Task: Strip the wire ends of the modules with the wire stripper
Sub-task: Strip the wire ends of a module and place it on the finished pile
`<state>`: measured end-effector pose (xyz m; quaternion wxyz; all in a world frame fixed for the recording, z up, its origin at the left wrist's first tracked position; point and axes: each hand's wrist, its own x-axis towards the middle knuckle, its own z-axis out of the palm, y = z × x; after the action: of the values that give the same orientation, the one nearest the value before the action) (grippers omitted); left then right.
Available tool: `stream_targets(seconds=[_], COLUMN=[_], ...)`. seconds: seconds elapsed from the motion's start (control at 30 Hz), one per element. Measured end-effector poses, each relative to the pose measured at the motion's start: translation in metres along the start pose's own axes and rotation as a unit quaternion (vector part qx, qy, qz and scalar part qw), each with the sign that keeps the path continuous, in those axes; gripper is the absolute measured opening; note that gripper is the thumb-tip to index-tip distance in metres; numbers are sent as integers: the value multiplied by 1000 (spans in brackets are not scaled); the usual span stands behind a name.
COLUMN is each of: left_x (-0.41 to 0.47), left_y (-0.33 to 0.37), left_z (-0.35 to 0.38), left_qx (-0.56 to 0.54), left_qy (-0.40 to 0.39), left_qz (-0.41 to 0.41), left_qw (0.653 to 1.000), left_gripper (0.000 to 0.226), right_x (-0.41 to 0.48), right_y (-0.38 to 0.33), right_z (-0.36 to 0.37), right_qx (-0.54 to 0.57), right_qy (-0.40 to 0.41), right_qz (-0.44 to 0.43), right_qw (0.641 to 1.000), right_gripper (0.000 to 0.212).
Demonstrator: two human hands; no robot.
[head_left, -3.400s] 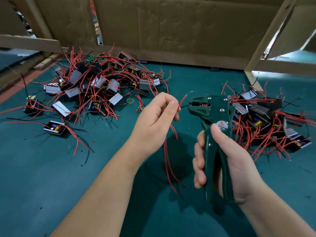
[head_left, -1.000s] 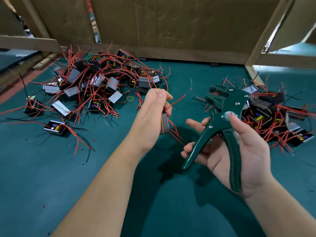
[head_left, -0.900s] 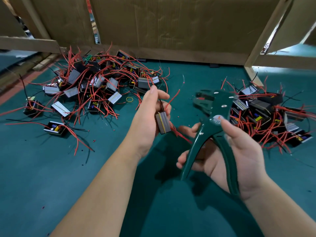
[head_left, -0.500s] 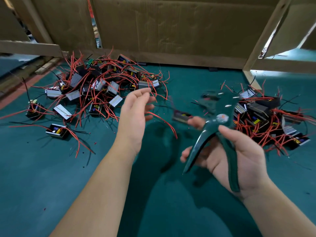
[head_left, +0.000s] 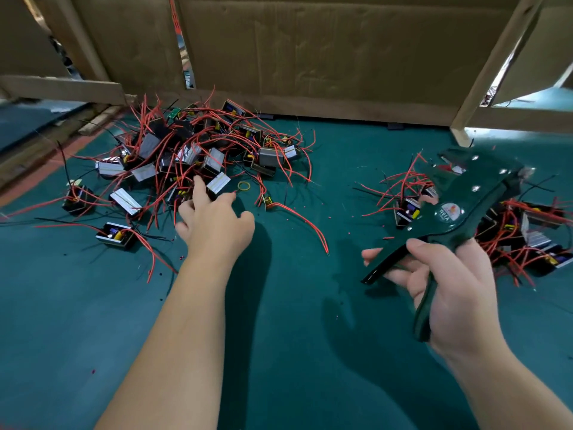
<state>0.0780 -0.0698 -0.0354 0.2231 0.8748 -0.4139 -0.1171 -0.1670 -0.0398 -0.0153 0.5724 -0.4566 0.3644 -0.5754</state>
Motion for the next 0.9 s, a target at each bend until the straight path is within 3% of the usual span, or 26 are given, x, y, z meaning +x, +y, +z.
stream_targets(seconds=[0.07,0.17,0.27,0.37,0.47,0.53,0.67,0.77,0.9], left_x=[4,7,4,1,-5,-11,-20,-24,-28], left_y=[-2,-4,-2,0,7,14,26,32,32], left_z=[1,1,0,-3,-8,-11,-9,-6,-3], left_qx=[18,24,-15,-113,-302,-428,-620,-635,-566], left_qy=[7,29,85,167,201,180,52,33,59], left_qz=[1,0,14,74,162,179,167,166,251], left_qw=[1000,999,996,977,918,868,765,754,783], left_gripper=[44,45,44,40,29,20,29,14,11], right_x=[1,4,7,12,17,19,17,14,11], right_y=[-2,-2,-1,2,1,0,1,1,1], right_z=[2,4,8,8,5,2,0,3,6], right_qx=[47,133,156,168,197,208,219,210,203], right_qy=[-62,-141,-156,-119,-81,-72,-96,-121,-148], right_qz=[49,199,290,299,277,267,265,274,270], right_qw=[996,961,931,932,937,938,934,931,930], right_gripper=[37,59,47,41,42,41,38,33,36])
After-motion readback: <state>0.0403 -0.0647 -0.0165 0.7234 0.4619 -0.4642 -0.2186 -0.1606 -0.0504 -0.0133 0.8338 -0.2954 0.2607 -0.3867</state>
